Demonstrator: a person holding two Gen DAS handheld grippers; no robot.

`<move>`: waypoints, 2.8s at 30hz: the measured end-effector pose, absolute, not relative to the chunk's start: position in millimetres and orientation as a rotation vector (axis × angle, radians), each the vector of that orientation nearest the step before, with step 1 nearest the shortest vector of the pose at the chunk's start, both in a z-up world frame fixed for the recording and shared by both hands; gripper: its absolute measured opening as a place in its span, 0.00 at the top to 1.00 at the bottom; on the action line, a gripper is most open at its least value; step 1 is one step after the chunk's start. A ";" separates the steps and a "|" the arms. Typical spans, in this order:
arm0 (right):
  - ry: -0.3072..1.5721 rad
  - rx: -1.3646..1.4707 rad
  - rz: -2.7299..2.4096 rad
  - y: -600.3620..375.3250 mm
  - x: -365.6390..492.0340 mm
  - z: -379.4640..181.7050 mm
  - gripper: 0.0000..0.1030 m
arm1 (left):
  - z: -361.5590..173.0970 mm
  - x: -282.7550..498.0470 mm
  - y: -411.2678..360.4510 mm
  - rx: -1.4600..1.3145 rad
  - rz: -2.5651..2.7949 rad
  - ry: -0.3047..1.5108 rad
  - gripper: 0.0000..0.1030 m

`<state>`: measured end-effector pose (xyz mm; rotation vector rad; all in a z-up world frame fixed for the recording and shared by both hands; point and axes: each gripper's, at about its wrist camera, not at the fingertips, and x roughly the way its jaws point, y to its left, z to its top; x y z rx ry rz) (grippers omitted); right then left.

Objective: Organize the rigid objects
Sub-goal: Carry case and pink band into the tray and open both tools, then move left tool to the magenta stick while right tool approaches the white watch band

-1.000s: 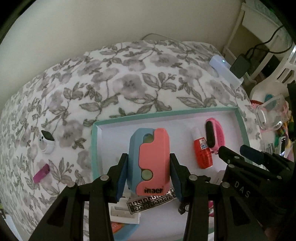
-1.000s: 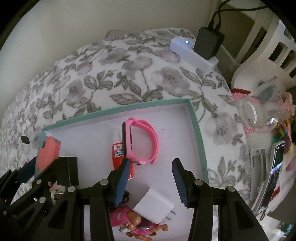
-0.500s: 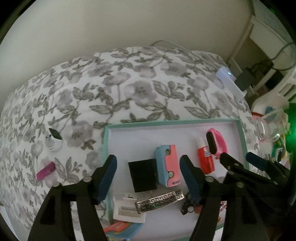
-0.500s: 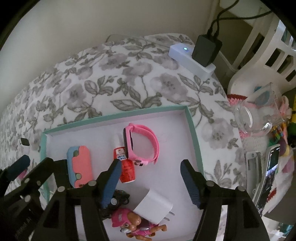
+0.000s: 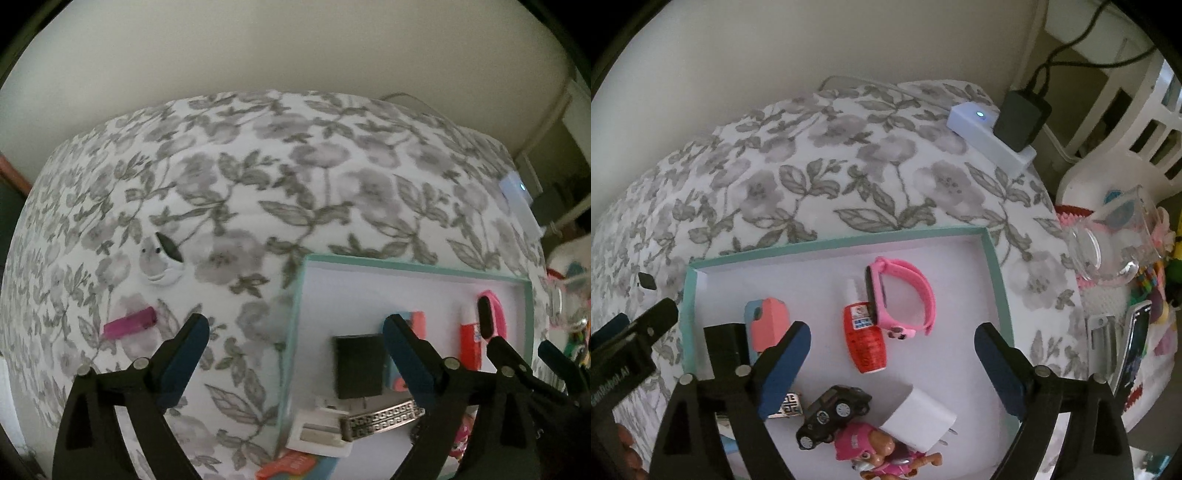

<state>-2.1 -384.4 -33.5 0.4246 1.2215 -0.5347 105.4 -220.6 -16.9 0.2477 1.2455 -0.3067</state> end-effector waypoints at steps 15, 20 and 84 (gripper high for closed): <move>1.155 0.365 -0.436 -339.4 27.5 -15.7 0.00 | -6.4 144.9 -135.9 0.043 -0.159 1.233 0.07; 1.136 0.345 -0.368 -310.1 45.4 -10.6 0.00 | -4.4 157.6 -91.9 -0.009 -0.090 1.203 0.06; 1.192 0.249 -0.226 -211.3 93.9 -40.4 0.00 | -99.6 179.4 -61.9 -0.002 -0.126 1.431 0.21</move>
